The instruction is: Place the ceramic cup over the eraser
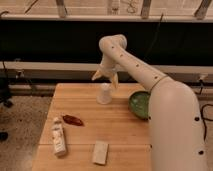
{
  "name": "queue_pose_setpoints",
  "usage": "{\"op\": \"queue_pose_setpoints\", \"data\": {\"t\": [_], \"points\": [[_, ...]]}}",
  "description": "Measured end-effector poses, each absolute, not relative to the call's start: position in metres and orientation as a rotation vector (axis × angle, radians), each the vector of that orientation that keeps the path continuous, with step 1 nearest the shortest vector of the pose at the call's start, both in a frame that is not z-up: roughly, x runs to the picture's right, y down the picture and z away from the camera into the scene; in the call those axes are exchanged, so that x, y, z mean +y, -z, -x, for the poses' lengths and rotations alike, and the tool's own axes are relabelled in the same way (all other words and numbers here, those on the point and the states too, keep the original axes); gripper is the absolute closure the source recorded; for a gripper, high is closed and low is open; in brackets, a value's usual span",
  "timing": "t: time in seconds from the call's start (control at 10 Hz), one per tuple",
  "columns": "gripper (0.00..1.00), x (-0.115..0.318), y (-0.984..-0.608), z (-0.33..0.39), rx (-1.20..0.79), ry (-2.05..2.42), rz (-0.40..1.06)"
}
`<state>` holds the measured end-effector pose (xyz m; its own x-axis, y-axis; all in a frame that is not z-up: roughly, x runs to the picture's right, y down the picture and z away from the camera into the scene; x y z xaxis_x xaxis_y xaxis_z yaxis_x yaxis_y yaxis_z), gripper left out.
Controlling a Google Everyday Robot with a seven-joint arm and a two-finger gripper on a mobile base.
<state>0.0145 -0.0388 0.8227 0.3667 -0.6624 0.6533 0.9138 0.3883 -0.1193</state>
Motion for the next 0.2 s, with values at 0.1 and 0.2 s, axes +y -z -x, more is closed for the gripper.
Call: {"op": "queue_pose_setpoints", "data": {"t": [0.1, 0.2], "points": [[0.2, -0.0392, -0.8215, -0.012, -0.565, 1.076, 0.519], [0.2, -0.0361, -0.8229, -0.0084, -0.569, 1.082, 0.524]]}}
